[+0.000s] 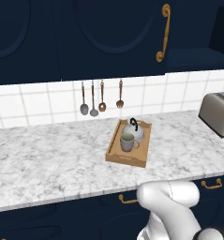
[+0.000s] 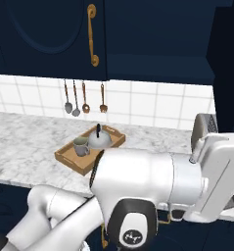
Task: Pick the kettle from the counter and place it on the tray. Then pick the mug from the cabinet and place it on the tray. Then close the cabinet doors.
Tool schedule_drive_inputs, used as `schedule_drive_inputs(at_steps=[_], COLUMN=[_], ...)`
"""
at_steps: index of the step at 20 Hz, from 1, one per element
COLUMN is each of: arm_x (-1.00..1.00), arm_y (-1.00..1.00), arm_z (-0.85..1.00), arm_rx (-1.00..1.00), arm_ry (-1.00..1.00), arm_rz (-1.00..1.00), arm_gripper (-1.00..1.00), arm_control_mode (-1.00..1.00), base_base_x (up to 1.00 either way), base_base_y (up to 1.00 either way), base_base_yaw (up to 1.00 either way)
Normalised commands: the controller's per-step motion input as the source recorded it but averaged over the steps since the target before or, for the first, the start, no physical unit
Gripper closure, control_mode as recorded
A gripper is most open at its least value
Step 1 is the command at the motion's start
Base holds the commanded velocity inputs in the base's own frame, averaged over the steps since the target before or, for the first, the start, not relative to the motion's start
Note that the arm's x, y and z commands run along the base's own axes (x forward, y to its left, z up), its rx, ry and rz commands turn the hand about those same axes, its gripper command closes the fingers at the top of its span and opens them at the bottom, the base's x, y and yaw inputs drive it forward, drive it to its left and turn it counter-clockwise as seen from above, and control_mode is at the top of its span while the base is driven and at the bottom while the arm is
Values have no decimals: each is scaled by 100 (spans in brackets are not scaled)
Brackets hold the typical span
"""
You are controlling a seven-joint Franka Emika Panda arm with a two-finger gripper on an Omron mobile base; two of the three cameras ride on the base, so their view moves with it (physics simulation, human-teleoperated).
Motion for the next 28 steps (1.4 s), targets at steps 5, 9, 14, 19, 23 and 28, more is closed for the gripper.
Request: schedule_drive_inputs(at_steps=[5,9,14,19,23,28], arm_x=[7,24,51,33,34,36], arm_y=[-40,-32,-19,-19,-12,0], arm_z=[4,0,-5,-7,-4,-9], arm_rx=[11,1,1,0,0,-4], arm_ry=[0,0,5,7,2,5], arm_rz=[37,28,20,20,19,16], arm_gripper=[-100,-100,-100,-100,-100,-100], arm_control_mode=[-100,-100,-100,-100,-100,-100], base_base_x=[0,0,0,0,0,0], base_base_y=[0,0,0,0,0,0], base_base_yaw=[0,0,0,0,0,0])
